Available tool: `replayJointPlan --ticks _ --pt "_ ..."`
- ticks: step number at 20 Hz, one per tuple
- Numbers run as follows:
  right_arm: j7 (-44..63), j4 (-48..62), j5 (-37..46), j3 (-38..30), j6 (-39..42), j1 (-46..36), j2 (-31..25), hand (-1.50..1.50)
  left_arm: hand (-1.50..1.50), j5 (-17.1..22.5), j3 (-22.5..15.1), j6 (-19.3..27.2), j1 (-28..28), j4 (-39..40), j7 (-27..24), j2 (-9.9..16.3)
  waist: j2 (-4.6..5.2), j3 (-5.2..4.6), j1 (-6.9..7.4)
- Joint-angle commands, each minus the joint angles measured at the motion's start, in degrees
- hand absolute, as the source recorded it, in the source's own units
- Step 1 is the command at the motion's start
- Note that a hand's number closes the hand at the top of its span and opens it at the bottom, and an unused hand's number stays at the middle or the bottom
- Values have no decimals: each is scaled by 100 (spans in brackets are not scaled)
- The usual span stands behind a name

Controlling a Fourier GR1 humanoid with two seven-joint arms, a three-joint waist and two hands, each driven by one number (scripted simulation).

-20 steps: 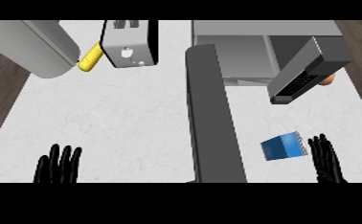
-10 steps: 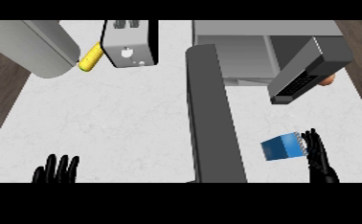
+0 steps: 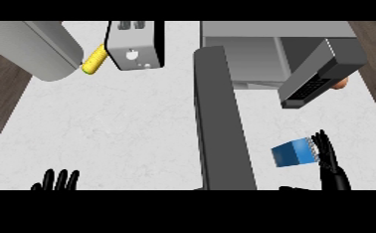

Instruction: Pick up the milk, place it into the microwave and close the microwave

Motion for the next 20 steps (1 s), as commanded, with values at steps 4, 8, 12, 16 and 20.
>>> replayJointPlan --ticks 4,8,12,16,20 --pt "-875 882 158 52 -136 -498 20 -150 -150 -104 -125 212 -7 -150 101 -4 3 3 2" --pt "-1141 998 220 182 25 -538 -18 -150 -150 180 91 4 -286 397 9 30 8 3 -5" --pt "-434 668 21 215 25 -679 94 -150 -150 -19 -157 59 109 21 -205 86 -5 -1 -1" --pt "-906 1296 11 169 -69 -744 125 -150 -150 265 122 -77 -84 419 -392 167 4 1 0" --pt "-911 1122 -133 0 -344 -760 106 -150 -150 238 16 111 -289 283 -42 72 4 0 -22"
